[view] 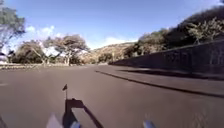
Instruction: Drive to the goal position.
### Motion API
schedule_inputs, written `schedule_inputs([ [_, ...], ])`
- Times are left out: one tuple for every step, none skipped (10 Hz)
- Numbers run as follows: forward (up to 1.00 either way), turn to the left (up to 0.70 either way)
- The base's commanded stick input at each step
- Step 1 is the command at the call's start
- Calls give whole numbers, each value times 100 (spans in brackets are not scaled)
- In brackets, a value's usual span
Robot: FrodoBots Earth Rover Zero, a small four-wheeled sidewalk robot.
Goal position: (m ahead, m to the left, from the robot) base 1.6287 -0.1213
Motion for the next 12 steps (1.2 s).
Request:
schedule_inputs([
  [70, 0],
  [70, 0],
  [70, 0],
  [70, 0],
  [70, 0],
  [70, 0],
  [70, 0],
  [70, 0],
  [70, 0],
  [70, 0],
  [70, 0],
  [70, 0],
])
